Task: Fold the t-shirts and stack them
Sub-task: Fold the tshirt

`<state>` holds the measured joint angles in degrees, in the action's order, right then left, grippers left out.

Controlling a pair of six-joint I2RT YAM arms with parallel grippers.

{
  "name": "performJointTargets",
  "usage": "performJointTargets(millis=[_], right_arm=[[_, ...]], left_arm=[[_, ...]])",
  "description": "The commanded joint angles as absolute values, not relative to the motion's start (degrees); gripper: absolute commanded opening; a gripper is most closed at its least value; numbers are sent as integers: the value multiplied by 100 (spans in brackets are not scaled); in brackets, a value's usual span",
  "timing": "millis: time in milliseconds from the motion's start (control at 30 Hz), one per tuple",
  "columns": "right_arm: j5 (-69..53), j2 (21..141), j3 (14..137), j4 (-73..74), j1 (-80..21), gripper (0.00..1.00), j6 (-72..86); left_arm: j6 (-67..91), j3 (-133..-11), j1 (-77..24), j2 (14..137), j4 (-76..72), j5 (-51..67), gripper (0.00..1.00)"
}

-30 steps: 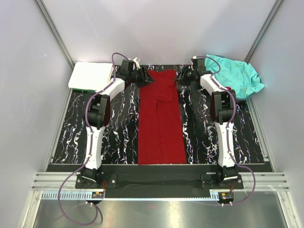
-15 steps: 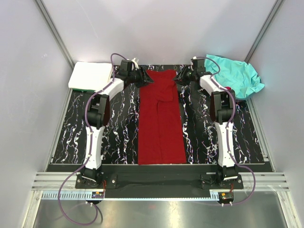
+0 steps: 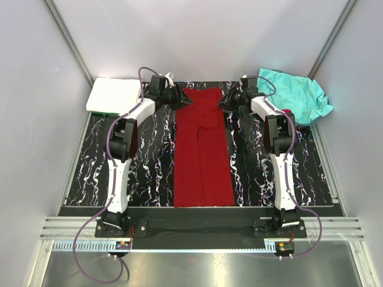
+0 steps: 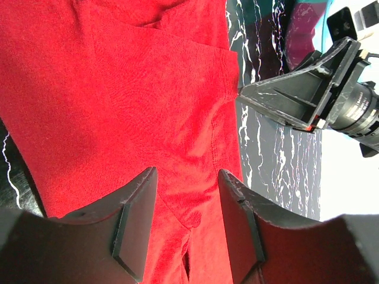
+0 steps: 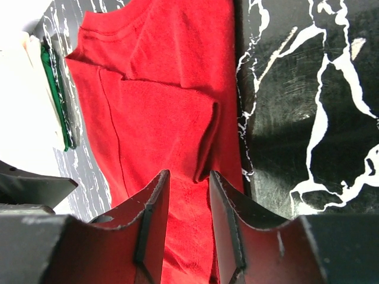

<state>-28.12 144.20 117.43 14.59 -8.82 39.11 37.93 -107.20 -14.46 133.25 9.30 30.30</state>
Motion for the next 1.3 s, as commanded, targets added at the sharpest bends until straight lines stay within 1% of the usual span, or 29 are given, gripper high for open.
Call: performJointTargets(millis=[0, 233, 633, 700, 800, 900, 967, 1000, 1100, 1167, 1267], right_arm=[[-2900, 14484, 11856, 1231, -853, 41, 3937], [-2962, 14853, 12401, 1345, -826, 41, 3972], [-2988, 15169, 12814, 1063, -765, 37, 4157], [-3032, 15301, 12981, 1055, -747, 34, 4201], [-3154, 15442, 13078, 827, -738, 24, 4280], [-3234, 15591, 13332, 756, -738, 20, 4307], [-3278, 15609, 13420, 703, -738, 14, 4281], [-3270, 15592, 13421, 694, -738, 10, 4263], [-3208, 15390, 13132, 458, -738, 4, 4219], [-3208, 15206, 12816, 159, -738, 2, 4157], [-3278, 15179, 12770, 53, -738, 0, 4008]], left_arm=[[3806, -10784, -1398, 13254, 650, 3252, 50], [3797, -10758, -1371, 13263, 633, 3287, 50], [3770, -10670, -1239, 13254, 607, 3384, 49], [3805, -10644, -1230, 13263, 563, 3410, 49], [3797, -10644, -1230, 13271, 554, 3437, 49], [3832, -10617, -1222, 13298, 492, 3454, 49], [3876, -10608, -1222, 13324, 448, 3445, 49], [3885, -10617, -1222, 13350, 440, 3428, 48], [3928, -10687, -1213, 13412, 466, 3270, 45], [3937, -10827, -1204, 13534, 623, 3094, 43], [4043, -11039, -1169, 13745, 861, 2822, 41]])
